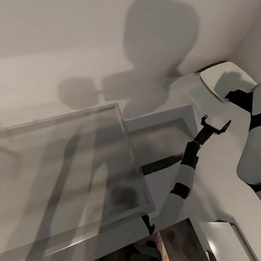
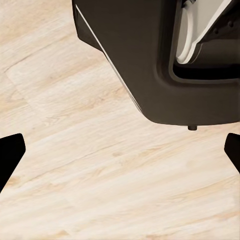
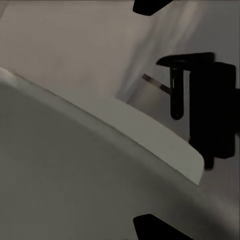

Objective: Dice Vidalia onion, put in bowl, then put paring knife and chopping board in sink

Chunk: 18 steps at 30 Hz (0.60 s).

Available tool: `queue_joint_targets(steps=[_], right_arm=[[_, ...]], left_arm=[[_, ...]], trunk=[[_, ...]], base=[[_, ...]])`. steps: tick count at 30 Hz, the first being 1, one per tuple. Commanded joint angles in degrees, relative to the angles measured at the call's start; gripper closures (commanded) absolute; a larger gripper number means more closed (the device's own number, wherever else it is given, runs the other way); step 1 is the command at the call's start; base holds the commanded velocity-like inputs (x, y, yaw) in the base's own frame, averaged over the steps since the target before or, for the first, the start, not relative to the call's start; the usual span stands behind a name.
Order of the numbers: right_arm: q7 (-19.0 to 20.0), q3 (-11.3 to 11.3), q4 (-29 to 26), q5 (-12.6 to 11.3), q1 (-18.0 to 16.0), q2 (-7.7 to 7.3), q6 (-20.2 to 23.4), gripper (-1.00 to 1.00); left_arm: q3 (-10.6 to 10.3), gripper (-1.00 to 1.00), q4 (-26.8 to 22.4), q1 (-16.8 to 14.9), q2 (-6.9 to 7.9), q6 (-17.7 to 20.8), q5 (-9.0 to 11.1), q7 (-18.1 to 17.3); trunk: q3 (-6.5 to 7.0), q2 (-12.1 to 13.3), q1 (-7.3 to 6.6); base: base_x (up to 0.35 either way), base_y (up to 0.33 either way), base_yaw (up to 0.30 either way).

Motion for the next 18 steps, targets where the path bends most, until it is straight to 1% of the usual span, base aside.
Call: queue_joint_targets(steps=[1,5,13,14,17,18], right_arm=[[-0.1,0.0,-0.4,-0.4,0.0,-0.03,0.2,-1.0],[0.4,0.0,-1.7,-0.5,0.0,-0.07,0.6,-1.0],[2.9,-0.2,-3.7,-0.4,0.0,-0.16,1.6,-1.0],[8.0,-0.3,-3.8,-0.4,0.0,-0.27,2.2,-1.0],[9.5,-0.5,-3.8,-0.4,0.0,-0.77,3.4,-1.0],[10.3,-0.5,-3.8,-0.5,0.0,-1.14,3.8,-1.0]], left_arm=[[-0.5,-1.0,-0.1,0.0,0.03,-0.1,0.5,0.2],[-0.5,-1.0,-0.1,0.0,0.03,-0.1,0.5,0.2],[-0.5,-1.0,-0.1,0.0,0.03,-0.1,0.5,0.2],[-0.5,-1.0,-0.1,0.0,0.03,-0.1,0.5,0.2],[-0.5,-1.0,-0.1,0.0,0.03,-0.1,0.5,0.2],[-0.5,-1.0,-0.1,0.0,0.03,-0.1,0.5,0.2]], trunk=[[-0.07,-0.1,0.04],[-0.07,-0.1,0.04],[-0.07,-0.1,0.04],[-0.07,-0.1,0.04],[-0.07,-0.1,0.04],[-0.07,-0.1,0.04]], base=[[0.0,0.0,0.0],[0.0,0.0,0.0],[0.0,0.0,0.0],[0.0,0.0,0.0],[0.0,0.0,0.0],[0.0,0.0,0.0]])
